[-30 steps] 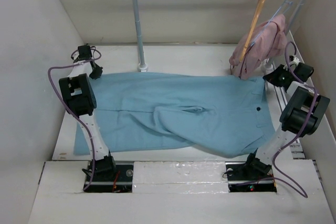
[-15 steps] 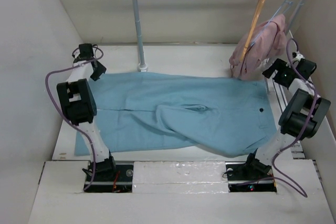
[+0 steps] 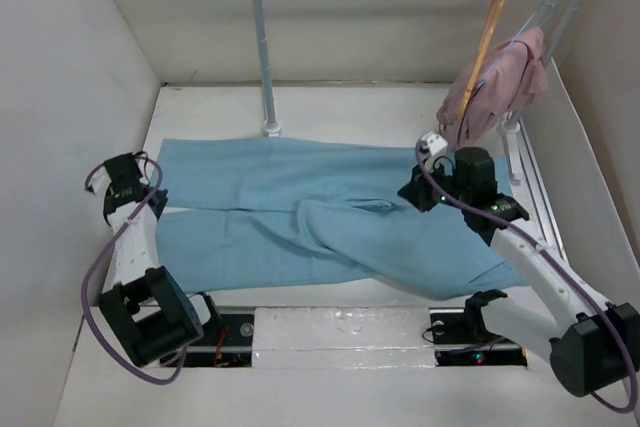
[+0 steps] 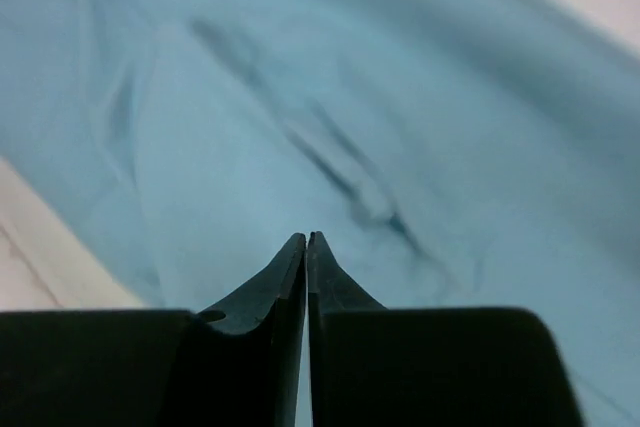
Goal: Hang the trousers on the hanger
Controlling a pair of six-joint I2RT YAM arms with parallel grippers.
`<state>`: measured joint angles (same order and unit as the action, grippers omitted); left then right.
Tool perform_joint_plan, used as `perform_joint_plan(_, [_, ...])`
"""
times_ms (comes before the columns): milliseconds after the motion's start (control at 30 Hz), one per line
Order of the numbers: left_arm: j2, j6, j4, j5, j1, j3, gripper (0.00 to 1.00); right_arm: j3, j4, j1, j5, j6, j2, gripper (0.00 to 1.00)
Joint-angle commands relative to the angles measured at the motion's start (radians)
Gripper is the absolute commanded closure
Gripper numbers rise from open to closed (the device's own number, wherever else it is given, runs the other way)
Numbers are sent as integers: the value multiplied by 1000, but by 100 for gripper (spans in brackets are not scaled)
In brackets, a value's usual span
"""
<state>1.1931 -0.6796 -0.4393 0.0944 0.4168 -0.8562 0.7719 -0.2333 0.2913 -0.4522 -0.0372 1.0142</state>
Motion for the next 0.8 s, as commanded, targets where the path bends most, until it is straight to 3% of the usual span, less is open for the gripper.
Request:
perform_joint_plan(0, [-49, -18, -91, -8, 112, 60, 98, -39, -169, 83, -58, -133, -69, 89])
perform_joint_plan(33, [-56, -17, -129, -31, 190, 71, 92, -45, -182, 106, -62, -173, -83, 82])
perform_joint_plan(133, [-73, -67, -250, 17, 215, 40, 74, -43, -259, 152, -51, -248, -112, 73])
perform_joint_plan(167, [-90, -89, -271, -13, 238, 33, 62, -40, -300, 166, -52, -266, -111, 72])
perform_joint_plan(267, [-43, -136, -328, -73, 301, 49, 61, 7, -356, 201, -45, -300, -123, 70])
perform_joint_plan(467, [-29, -221, -368, 97, 310, 75, 60, 72, -400, 221, -8, -296, -135, 67])
perform_joint_plan(567, [-26, -219, -310, 100, 310, 62, 55, 82, -403, 243, -6, -293, -144, 66])
perform_joint_plan(767, [173, -172, -208, 119, 232, 5, 54, 63, -390, 275, 6, -294, -147, 65])
